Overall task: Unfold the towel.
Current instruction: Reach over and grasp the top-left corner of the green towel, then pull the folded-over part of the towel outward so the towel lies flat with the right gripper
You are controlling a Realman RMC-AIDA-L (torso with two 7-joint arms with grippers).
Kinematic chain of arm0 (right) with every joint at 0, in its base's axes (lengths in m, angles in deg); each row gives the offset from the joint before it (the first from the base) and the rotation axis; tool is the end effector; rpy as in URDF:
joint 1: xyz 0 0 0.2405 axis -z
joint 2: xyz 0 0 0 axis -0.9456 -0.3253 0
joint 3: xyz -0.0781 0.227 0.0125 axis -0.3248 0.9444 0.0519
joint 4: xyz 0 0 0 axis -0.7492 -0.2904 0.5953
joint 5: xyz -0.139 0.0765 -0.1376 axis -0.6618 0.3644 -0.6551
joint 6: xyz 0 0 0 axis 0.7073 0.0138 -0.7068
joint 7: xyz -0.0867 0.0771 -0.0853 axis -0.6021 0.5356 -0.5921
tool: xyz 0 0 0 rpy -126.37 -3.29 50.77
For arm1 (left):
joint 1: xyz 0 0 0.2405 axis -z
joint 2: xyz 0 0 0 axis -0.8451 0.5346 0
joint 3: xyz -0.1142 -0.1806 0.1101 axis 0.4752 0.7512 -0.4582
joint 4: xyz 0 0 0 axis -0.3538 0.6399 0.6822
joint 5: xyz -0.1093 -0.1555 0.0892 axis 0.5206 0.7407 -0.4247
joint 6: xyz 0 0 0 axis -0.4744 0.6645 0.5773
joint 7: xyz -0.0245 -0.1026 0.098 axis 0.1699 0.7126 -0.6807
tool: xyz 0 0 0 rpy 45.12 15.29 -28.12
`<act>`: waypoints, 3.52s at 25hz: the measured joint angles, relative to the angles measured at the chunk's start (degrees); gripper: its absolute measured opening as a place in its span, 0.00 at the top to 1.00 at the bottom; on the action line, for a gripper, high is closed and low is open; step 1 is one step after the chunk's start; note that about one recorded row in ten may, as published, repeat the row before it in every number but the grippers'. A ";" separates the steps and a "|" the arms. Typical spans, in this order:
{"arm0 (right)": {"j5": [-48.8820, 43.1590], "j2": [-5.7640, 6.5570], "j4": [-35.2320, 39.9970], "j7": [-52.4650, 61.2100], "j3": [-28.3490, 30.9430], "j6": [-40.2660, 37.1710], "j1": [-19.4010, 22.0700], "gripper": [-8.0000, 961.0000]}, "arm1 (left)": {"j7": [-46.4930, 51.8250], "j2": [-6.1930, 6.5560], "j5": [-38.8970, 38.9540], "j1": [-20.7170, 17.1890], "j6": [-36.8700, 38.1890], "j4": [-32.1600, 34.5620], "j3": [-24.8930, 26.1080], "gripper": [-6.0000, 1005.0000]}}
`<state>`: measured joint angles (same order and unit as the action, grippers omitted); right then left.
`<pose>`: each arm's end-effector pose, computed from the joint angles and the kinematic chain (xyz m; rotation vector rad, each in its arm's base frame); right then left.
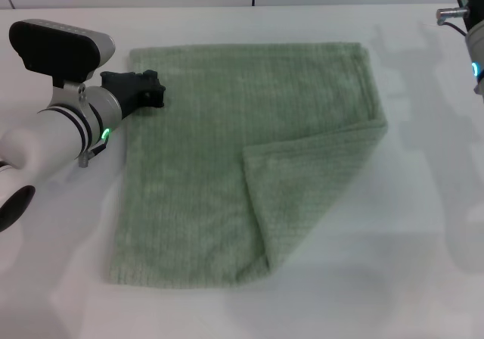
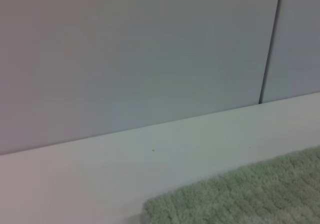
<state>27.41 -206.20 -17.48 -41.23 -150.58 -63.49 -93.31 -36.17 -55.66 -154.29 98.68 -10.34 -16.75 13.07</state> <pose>0.2182 0.3777 0.0126 -1.4631 0.3701 0.7607 -0.2555 0.4089 -0.0765 -2.0183 -0.8085 -0.2574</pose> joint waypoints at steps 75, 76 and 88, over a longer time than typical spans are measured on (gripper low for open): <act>1.71 -0.01 7.79 -23.29 22.56 121.01 -30.11 0.19 | -0.16 -0.17 0.00 -0.50 -0.04 -0.53 -0.09 1.00; 1.71 -0.05 7.42 -23.44 22.56 120.86 -30.25 0.19 | -0.16 -0.18 0.00 -0.52 -0.03 -0.53 -0.09 1.00; 2.14 -0.38 4.46 -24.35 20.26 118.62 -31.78 0.19 | -0.16 -0.08 0.00 -0.65 0.21 -0.56 -0.09 1.00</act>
<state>29.55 -206.58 -13.01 -65.57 -130.32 55.13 -125.10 -36.33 -55.74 -154.29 98.02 -10.13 -17.31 12.98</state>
